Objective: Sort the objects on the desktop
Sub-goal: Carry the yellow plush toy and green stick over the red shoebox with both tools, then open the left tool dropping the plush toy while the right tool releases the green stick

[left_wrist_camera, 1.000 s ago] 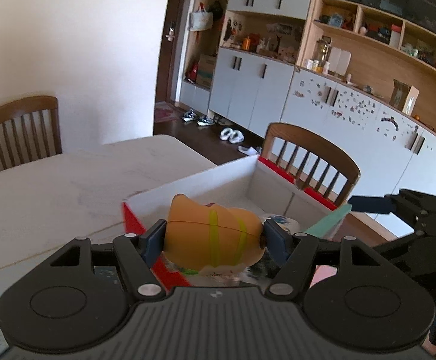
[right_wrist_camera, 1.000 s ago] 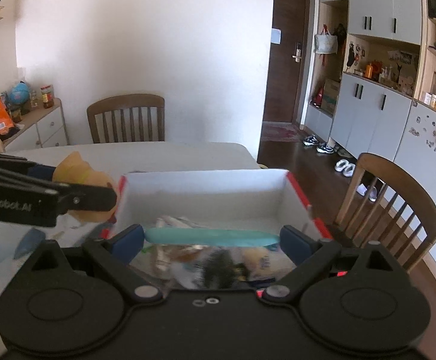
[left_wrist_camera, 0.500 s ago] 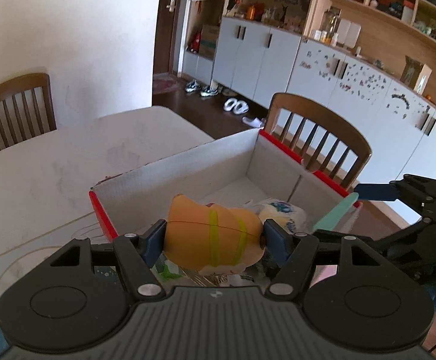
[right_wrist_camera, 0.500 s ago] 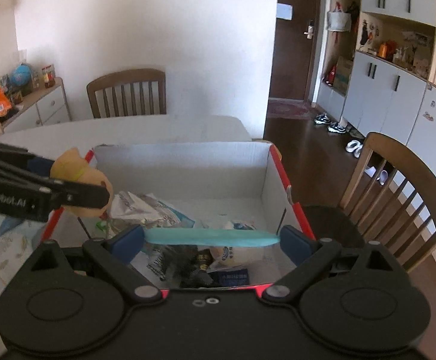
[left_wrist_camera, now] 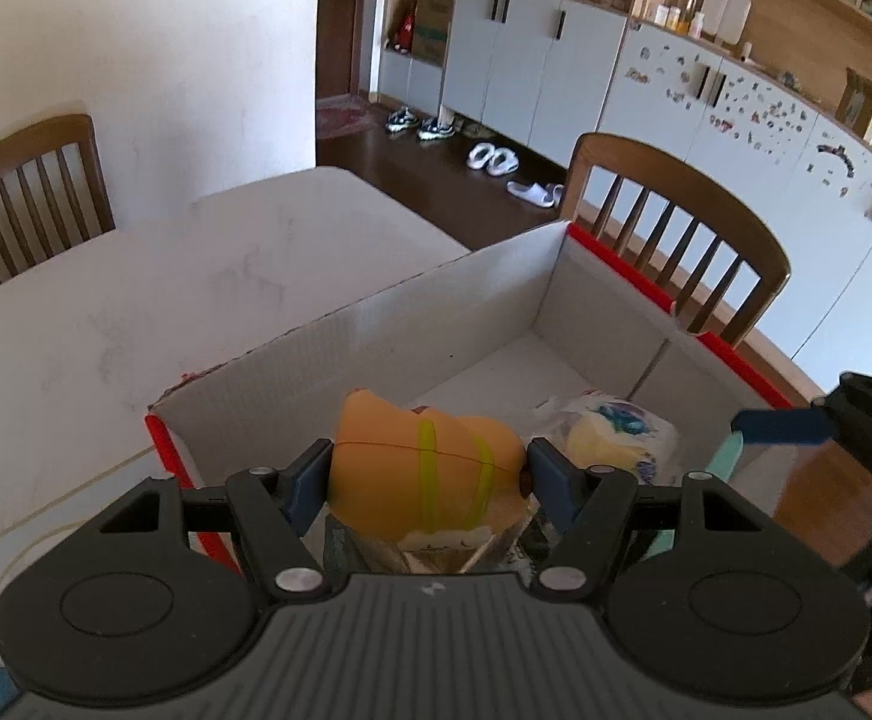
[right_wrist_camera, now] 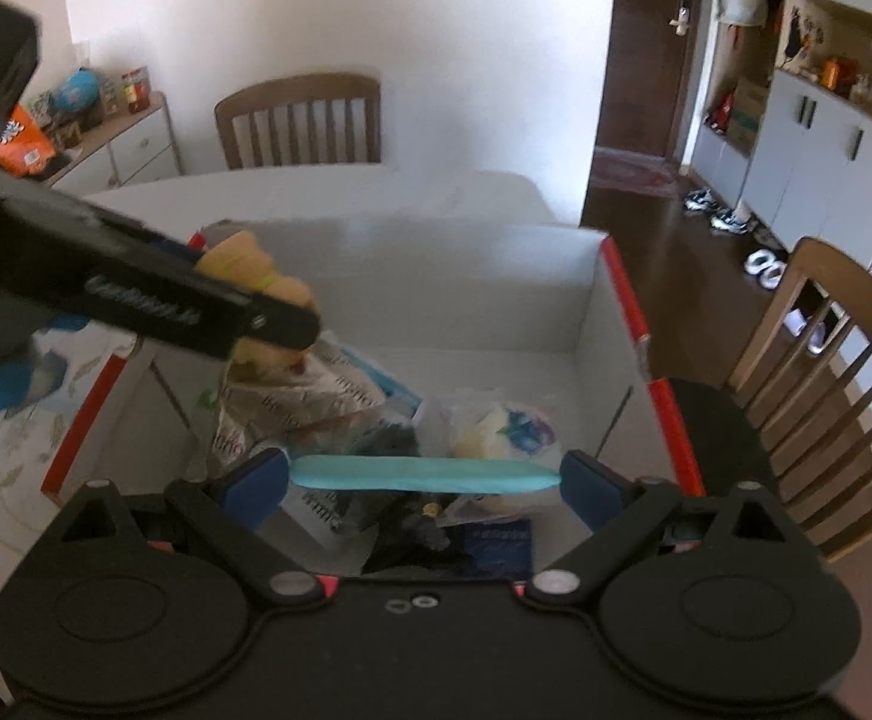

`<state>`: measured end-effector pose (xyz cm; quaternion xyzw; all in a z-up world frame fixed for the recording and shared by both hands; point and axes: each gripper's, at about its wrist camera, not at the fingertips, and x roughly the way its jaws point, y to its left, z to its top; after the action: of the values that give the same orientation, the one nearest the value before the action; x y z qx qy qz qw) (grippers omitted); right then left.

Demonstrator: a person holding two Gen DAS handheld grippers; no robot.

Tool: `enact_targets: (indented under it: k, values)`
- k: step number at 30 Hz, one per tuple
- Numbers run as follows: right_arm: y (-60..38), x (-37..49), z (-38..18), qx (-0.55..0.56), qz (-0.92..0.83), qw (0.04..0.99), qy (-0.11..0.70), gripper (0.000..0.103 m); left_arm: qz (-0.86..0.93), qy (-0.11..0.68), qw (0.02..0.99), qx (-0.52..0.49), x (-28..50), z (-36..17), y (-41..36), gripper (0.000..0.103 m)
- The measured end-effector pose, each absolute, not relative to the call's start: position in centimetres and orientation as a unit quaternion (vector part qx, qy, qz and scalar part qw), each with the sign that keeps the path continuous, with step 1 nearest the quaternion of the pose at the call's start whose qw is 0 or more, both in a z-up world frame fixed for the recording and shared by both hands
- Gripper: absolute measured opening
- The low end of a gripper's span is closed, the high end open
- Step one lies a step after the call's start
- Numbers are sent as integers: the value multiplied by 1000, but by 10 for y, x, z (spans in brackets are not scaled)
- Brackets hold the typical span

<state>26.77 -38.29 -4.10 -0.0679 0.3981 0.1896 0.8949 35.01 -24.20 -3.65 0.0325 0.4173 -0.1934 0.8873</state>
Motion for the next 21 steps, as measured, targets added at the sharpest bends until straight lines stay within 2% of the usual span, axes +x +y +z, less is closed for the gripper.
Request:
enact_targets:
  k: [21]
  values:
    - [-386,272,-53,-56,193,880,431,98,-207,432,877,41,352,-43,-238,75]
